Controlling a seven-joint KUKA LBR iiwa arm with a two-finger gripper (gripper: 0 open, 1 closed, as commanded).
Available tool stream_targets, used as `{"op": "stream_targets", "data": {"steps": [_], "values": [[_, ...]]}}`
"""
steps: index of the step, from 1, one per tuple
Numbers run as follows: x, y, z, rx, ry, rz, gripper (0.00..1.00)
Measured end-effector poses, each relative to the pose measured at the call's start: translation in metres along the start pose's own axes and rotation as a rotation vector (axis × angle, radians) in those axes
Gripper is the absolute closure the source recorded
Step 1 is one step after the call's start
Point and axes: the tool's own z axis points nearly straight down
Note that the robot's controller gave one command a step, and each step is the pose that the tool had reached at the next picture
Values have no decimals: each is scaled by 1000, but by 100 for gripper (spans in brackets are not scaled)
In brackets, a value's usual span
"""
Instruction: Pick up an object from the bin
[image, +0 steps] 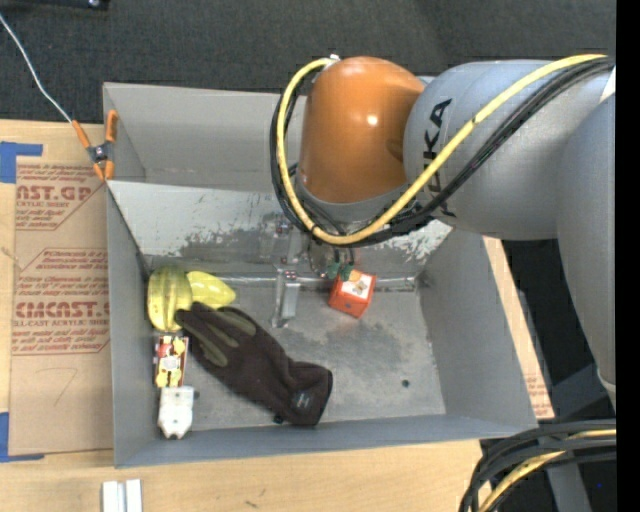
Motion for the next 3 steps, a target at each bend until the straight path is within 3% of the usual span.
{"op": "stream_targets", "data": {"steps": [1, 2, 3], "values": [[-2, -1, -5, -1, -8, 2, 0], [6, -2, 77, -2, -8, 18, 0], [-6, 36, 122, -3, -9, 160, 0]]}}
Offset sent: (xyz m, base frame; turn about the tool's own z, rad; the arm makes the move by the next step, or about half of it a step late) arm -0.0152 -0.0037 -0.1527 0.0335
